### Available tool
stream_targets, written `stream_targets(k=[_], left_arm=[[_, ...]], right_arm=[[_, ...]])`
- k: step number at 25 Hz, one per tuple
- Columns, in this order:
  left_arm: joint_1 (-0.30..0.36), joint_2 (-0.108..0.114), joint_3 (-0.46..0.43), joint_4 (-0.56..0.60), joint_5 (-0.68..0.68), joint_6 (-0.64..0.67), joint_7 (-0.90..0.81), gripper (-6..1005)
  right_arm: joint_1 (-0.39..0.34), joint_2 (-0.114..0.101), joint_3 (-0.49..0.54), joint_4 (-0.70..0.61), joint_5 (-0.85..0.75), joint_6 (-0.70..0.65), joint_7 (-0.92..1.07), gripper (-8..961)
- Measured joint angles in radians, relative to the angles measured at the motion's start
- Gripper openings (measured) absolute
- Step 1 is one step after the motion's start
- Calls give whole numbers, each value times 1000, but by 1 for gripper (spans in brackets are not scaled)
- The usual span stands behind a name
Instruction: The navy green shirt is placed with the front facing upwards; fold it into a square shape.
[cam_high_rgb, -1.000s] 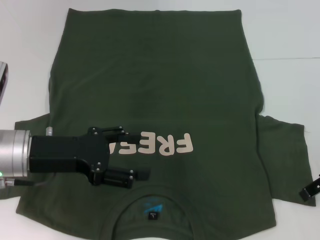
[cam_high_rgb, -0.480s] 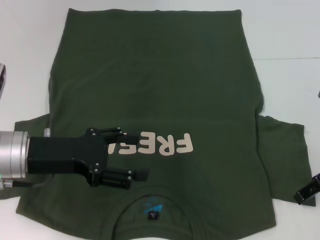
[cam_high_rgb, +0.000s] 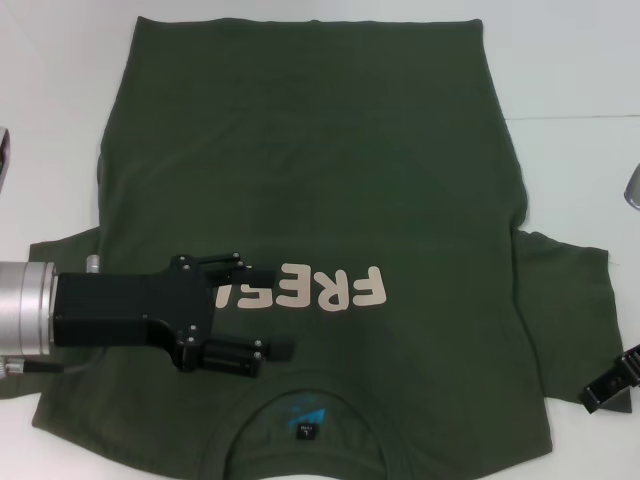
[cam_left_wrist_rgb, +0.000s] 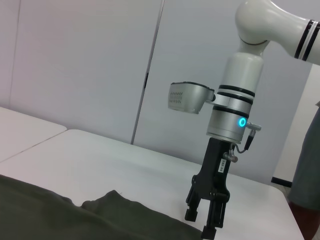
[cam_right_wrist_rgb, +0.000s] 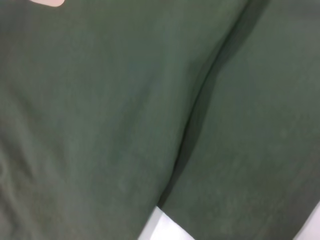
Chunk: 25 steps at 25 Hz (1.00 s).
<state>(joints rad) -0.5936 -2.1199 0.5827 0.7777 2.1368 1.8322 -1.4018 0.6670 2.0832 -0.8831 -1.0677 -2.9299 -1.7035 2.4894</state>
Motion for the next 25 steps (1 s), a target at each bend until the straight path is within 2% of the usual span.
stream_targets(k=[25], left_arm=[[5, 2, 0, 0, 0, -1, 0, 934]], right_arm=[[14, 2, -1, 44, 0, 22, 5, 909]])
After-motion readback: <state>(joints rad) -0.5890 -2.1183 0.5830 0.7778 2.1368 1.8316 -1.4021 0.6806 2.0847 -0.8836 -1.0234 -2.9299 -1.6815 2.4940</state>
